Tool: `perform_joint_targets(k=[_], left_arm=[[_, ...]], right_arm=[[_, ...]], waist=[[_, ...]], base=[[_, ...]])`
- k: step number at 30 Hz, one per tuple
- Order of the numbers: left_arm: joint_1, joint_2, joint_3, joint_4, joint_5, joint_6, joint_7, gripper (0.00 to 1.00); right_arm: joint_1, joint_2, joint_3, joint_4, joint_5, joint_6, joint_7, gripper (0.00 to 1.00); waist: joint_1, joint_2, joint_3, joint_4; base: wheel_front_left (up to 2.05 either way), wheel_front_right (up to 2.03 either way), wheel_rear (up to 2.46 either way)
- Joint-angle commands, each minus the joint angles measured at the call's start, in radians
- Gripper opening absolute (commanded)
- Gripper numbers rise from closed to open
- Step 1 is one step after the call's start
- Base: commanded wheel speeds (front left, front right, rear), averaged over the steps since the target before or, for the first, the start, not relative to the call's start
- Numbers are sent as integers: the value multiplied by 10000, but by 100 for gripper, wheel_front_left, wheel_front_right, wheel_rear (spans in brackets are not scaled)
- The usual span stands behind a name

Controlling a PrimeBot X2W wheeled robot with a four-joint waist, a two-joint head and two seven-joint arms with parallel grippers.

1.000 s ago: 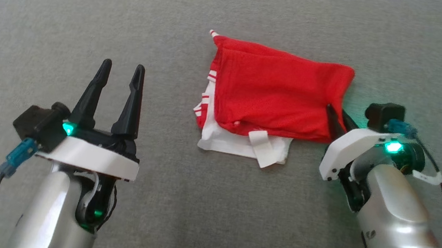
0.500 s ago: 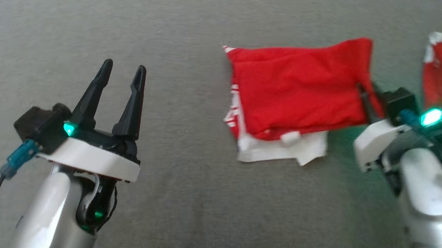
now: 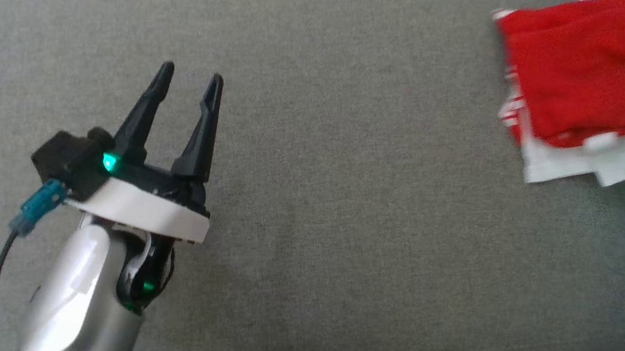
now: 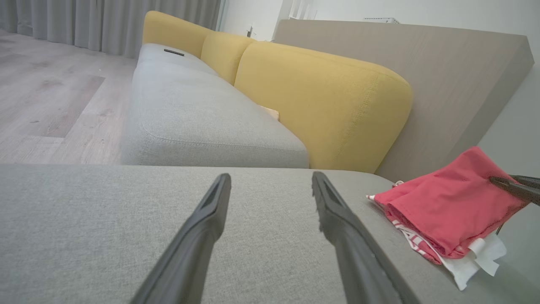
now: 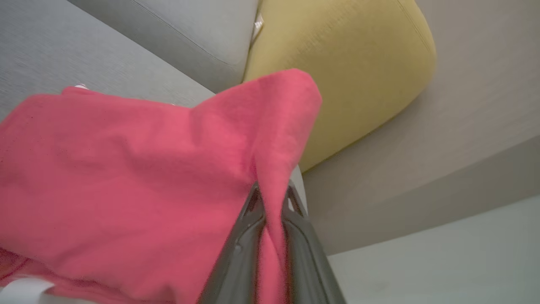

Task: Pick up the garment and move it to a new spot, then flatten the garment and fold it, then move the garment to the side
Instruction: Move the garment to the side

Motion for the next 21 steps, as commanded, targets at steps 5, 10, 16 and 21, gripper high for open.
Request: perform_joint_targets(k=[5,10,16,21], left_arm=[[-609,83,231,-299,143,-60,-53,100],[-755,83,228,-297,171,-61,-53,100],[-920,83,181,-291,216,-62,-53,100],[-1008,86,172,-240,225,-62,-53,100]], right_arm=[[-84,-1047,-979,-95,-96,-9,244,0],[16,-1226,-1592,26,-304,-9,438,0],[129,-939,-2587,19,-747,-9,770,0],[252,-444,-3372,-172,-941,-9,1170,100]], waist=[[-1,0,708,200],[-1,0,1017,317],[-1,0,1328,385],[-1,0,1372,385]], base=[[0,0,0],[0,0,0],[0,0,0],[0,0,0]])
